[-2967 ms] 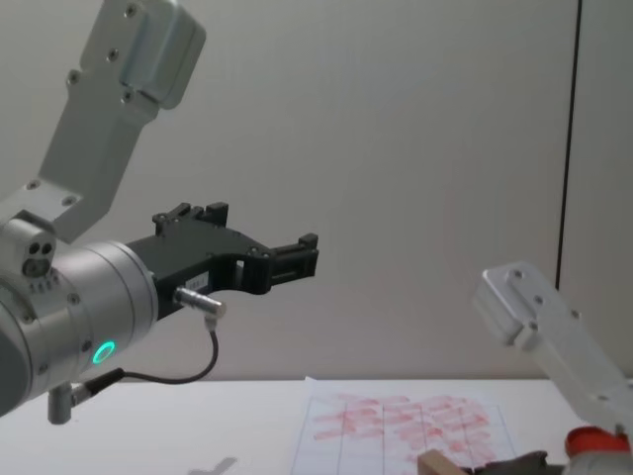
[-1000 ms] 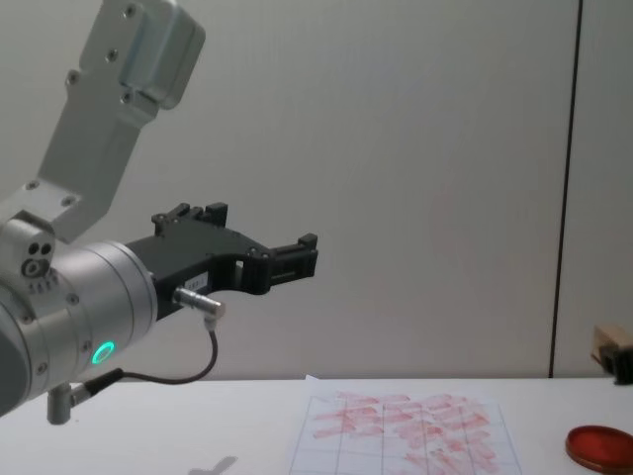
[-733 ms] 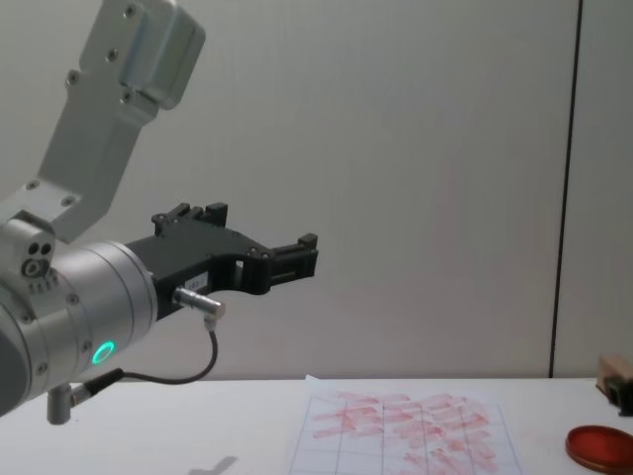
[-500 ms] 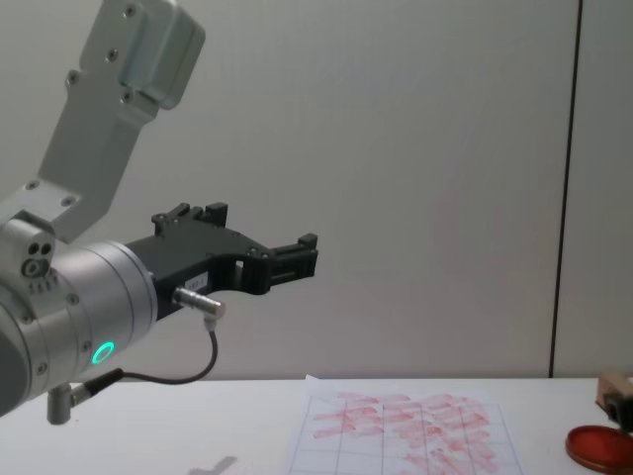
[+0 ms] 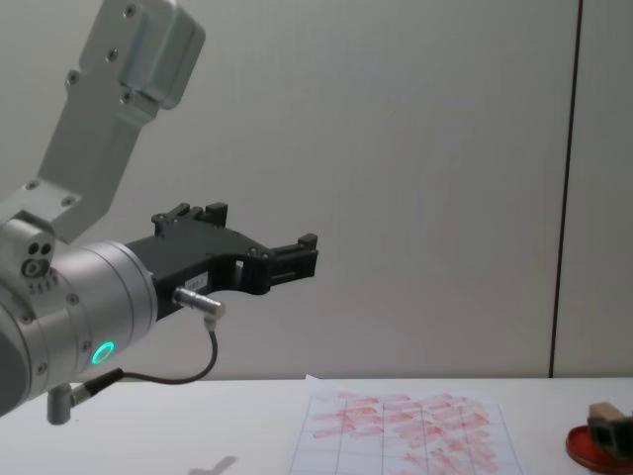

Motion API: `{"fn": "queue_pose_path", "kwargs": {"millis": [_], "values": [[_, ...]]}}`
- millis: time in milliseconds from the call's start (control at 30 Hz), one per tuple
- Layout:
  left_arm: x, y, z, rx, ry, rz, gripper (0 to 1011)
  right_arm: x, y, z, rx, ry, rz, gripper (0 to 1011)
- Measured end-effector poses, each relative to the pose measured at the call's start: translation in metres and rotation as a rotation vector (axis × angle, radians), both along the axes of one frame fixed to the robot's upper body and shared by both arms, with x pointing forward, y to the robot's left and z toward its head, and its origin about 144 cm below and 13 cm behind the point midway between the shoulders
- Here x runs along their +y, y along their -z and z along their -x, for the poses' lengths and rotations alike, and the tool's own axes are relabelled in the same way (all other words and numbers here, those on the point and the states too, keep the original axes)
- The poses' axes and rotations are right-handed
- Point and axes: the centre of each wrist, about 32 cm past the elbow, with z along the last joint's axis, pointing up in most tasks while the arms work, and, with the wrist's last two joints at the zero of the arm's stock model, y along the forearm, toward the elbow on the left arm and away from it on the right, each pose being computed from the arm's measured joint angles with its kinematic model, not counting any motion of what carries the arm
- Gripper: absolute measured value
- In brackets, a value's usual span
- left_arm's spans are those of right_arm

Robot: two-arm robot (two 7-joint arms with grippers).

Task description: Use the one hand to pick up the stamp and affix it onto the A4 paper.

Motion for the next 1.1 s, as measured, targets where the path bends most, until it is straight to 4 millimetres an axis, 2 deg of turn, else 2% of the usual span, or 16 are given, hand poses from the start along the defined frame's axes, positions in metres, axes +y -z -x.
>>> {"fn": "queue_pose_path", "kwargs": {"millis": [100,233,333,433,467,633,1100], "values": [[0.0,0.0,0.0,0.0,0.0,0.0,1001,-0.001,0.001,0.0,-0.008,-0.001,-0.004,510],[0.0,0.0,0.0,0.0,0.0,0.0,1001,-0.001,0.0,0.0,-0.028,-0.004,-0.008,683],[0.0,0.0,0.0,0.0,0.0,0.0,1001,-0.001,-0.002,0.002,-0.06,-0.008,-0.012,738],[0.0,0.0,0.0,0.0,0.0,0.0,1001,-0.002,-0.006,0.005,-0.094,-0.013,-0.015,868],[0.0,0.0,0.0,0.0,0.0,0.0,1002,-0.002,-0.006,0.005,-0.101,-0.014,-0.016,868],[0.0,0.0,0.0,0.0,0.0,0.0,1001,-0.004,-0.012,0.01,-0.16,-0.023,-0.02,995],[0.0,0.0,0.0,0.0,0.0,0.0,1001,-0.017,-0.027,0.027,-0.359,-0.059,-0.017,1001]]}}
